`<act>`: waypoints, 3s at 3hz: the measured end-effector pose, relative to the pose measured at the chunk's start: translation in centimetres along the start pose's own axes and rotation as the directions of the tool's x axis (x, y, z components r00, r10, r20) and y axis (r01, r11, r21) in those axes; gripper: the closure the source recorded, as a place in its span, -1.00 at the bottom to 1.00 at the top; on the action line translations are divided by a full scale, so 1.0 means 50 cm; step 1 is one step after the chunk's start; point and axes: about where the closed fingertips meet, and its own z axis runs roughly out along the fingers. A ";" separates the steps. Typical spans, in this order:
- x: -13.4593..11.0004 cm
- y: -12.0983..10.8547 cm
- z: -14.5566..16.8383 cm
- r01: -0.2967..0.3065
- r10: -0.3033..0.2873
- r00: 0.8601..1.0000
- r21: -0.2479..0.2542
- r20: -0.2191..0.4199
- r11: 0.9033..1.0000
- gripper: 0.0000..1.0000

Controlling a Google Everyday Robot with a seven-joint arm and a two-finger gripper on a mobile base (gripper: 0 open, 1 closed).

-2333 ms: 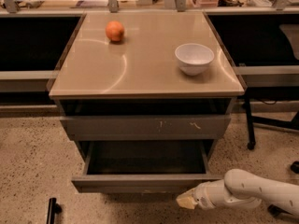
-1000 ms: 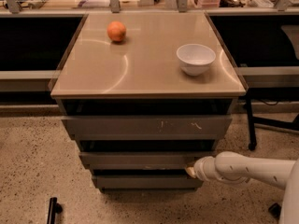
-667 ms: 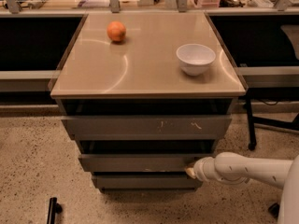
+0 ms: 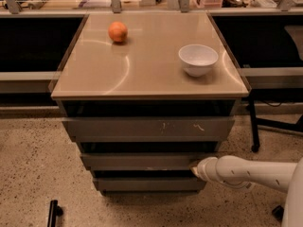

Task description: Close middle drawer

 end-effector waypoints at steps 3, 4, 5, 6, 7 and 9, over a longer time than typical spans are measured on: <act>0.014 -0.003 -0.027 0.005 -0.005 1.000 -0.026 -0.005 1.000 1.00; 0.051 -0.016 -0.135 -0.047 0.046 0.998 -0.042 -0.031 0.998 1.00; 0.044 -0.016 -0.139 -0.040 0.039 0.999 -0.043 -0.028 0.998 0.63; 0.044 -0.016 -0.139 -0.040 0.039 0.999 -0.043 -0.029 0.998 0.17; 0.044 -0.016 -0.138 -0.040 0.039 0.999 -0.043 -0.029 0.998 -0.31; 0.044 -0.016 -0.138 -0.040 0.039 0.999 -0.043 -0.029 0.998 -1.00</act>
Offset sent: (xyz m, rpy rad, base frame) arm -0.0041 -0.0173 0.0009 -0.0195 -0.0186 -0.0421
